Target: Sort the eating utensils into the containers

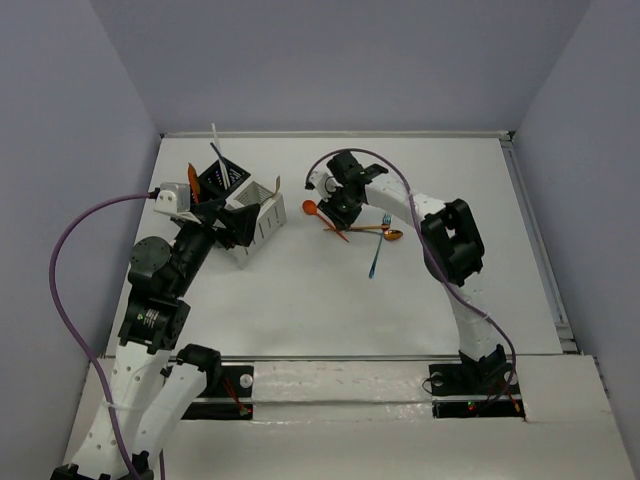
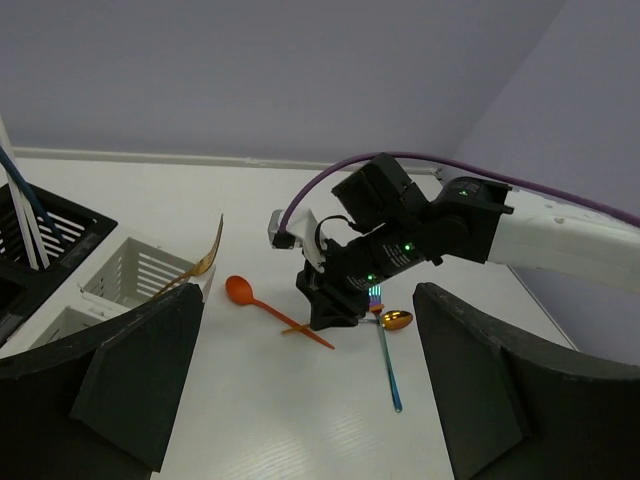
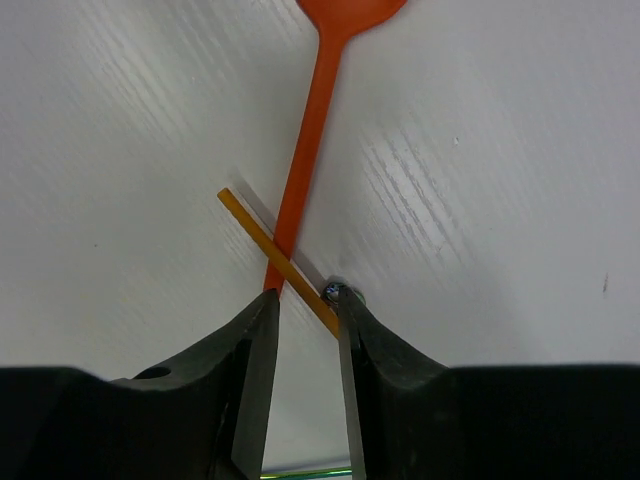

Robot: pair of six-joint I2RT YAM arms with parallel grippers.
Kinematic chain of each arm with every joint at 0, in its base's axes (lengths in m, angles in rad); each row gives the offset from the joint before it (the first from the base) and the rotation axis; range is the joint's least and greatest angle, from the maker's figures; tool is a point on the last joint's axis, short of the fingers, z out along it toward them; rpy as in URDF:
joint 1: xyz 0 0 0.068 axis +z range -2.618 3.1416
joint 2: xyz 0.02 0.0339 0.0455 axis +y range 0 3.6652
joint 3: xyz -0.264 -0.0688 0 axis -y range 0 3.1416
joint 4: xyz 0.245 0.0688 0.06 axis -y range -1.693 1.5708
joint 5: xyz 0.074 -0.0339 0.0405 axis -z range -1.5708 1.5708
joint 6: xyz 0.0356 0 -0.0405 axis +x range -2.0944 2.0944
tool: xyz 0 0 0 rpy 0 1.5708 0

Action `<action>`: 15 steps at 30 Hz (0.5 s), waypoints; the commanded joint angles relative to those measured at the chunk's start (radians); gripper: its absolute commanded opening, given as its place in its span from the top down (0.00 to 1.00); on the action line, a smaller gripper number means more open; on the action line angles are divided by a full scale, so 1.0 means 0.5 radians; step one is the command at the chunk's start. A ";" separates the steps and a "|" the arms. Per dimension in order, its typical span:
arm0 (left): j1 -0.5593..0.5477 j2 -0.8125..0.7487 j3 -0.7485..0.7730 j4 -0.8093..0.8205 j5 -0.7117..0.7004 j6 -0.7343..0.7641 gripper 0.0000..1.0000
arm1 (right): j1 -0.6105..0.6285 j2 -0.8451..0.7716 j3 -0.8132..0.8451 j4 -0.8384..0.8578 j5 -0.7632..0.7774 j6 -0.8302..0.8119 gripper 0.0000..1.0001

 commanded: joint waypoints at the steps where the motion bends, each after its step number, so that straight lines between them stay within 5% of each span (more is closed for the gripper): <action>1: -0.004 -0.003 0.001 0.097 0.038 0.018 0.01 | 0.012 0.044 0.098 -0.041 0.022 -0.054 0.65; 15: -0.004 -0.004 0.001 0.097 0.038 0.015 0.01 | 0.012 0.099 0.151 -0.087 0.013 -0.069 0.71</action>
